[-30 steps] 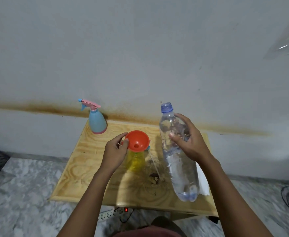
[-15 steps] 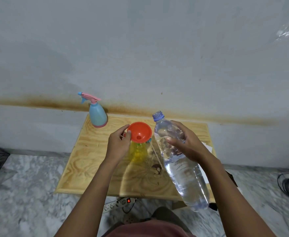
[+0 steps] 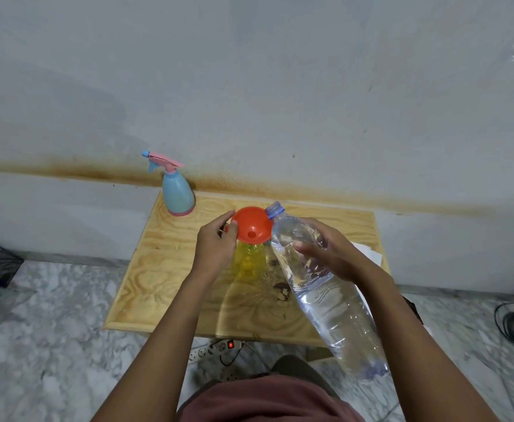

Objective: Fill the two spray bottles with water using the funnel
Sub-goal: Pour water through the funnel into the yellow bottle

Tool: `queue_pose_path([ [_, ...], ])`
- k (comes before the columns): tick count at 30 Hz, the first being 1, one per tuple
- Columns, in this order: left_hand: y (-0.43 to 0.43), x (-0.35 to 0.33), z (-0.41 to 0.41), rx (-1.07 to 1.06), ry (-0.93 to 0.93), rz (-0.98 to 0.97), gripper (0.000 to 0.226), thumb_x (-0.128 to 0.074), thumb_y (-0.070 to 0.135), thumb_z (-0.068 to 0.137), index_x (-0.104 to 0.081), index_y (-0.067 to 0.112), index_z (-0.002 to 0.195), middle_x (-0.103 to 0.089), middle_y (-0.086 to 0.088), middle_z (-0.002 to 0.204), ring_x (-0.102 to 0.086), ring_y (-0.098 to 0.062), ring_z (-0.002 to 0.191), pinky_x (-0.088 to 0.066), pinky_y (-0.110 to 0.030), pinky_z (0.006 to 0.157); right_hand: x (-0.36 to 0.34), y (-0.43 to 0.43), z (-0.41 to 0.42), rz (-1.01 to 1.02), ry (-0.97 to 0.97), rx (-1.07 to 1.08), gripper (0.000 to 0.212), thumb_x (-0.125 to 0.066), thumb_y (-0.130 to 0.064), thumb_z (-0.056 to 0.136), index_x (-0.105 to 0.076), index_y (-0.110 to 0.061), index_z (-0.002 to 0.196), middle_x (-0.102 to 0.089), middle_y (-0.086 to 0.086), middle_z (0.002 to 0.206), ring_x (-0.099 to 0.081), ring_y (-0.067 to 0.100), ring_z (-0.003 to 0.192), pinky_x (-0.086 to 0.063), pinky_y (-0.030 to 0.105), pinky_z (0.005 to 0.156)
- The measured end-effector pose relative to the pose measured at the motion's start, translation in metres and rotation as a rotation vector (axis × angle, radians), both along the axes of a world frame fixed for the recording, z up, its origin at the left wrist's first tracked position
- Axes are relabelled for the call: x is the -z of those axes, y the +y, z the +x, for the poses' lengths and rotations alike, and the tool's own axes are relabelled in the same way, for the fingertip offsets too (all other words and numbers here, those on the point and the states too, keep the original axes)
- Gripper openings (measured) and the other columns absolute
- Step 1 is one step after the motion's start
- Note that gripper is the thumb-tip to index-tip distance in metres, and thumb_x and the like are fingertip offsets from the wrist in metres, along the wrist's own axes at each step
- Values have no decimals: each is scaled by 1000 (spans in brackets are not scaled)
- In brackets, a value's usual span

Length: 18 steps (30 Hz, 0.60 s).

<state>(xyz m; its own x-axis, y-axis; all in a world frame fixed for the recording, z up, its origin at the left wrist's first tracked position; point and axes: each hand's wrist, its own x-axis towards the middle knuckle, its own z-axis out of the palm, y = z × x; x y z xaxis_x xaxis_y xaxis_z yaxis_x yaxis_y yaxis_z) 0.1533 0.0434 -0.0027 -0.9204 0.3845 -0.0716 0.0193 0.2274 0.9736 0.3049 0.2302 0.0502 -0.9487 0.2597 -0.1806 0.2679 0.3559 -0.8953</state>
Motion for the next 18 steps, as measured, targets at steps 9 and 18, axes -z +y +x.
queue_pose_path([
  [9,1,-6,-2,3,3,-11,37,-53,23,101,-59,17,137,-61,10,76,-62,-15,69,-56,-30,73,3,8,-5,-17,-64,-50,37,-67,-45,89,-57,-45,124,-70,3,101,-71,22,79,-55,29,59],
  [18,0,-8,1,10,6,-17,36,-53,22,101,-58,19,137,-62,9,78,-61,-14,68,-59,-40,77,7,10,-5,42,-87,-95,44,-63,-60,83,-57,-48,124,-69,-19,96,-68,13,85,-55,36,72],
])
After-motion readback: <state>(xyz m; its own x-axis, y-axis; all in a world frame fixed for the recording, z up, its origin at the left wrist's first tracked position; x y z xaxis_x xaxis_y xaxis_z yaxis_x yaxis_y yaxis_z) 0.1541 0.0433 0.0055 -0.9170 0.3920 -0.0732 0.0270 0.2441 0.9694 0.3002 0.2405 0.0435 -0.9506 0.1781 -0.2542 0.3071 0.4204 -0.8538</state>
